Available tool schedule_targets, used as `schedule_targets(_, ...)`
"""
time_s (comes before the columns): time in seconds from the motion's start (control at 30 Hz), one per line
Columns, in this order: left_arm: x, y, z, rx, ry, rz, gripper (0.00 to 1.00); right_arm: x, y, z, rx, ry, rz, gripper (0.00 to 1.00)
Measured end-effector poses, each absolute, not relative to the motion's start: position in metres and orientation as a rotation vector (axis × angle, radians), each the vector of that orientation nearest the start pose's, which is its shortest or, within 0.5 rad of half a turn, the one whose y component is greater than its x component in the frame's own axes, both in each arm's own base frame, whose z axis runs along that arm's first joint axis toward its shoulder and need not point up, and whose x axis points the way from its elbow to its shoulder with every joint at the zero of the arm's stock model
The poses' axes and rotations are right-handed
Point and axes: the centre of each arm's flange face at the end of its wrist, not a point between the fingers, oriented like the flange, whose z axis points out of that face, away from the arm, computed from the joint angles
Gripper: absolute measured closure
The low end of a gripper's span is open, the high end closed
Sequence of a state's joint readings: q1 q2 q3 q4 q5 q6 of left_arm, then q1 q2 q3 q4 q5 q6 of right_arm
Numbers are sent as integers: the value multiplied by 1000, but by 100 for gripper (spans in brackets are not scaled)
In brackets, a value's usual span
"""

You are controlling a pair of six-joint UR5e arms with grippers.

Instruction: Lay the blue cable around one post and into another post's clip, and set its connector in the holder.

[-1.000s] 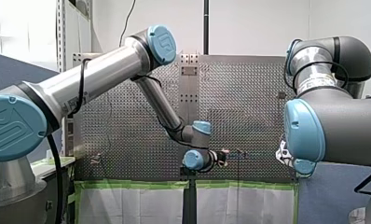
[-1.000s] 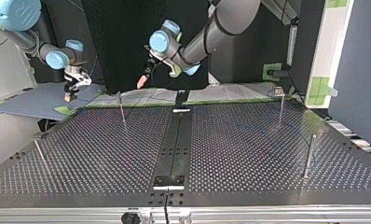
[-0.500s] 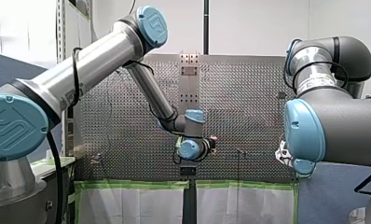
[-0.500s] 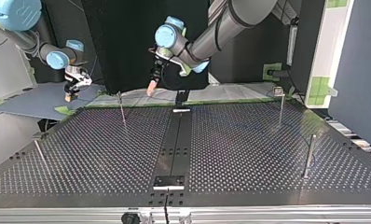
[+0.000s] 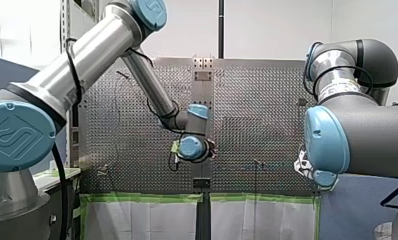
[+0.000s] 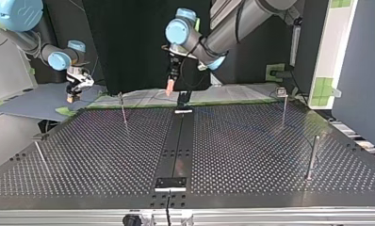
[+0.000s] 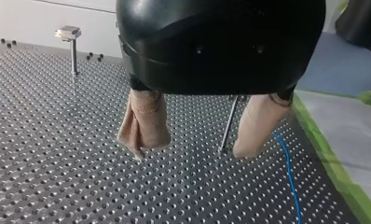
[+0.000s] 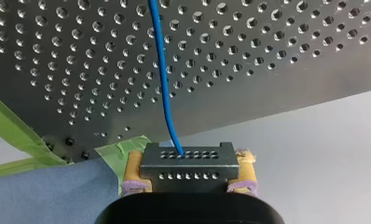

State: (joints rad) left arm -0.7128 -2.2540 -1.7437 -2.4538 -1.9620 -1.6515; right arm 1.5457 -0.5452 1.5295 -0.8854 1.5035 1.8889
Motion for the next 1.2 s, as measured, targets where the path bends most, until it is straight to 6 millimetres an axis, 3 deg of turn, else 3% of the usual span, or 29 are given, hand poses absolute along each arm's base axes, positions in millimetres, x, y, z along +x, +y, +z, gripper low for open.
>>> schedule_targets(0.5,358,-418,120,191,1730,-243,0,128,-672,-53,1139,-1513,1423,93)
schedule_targets(1.2,365,-309,164,-93,1685,-395,0,129,-672,-53,1140,-1513,1430,93)
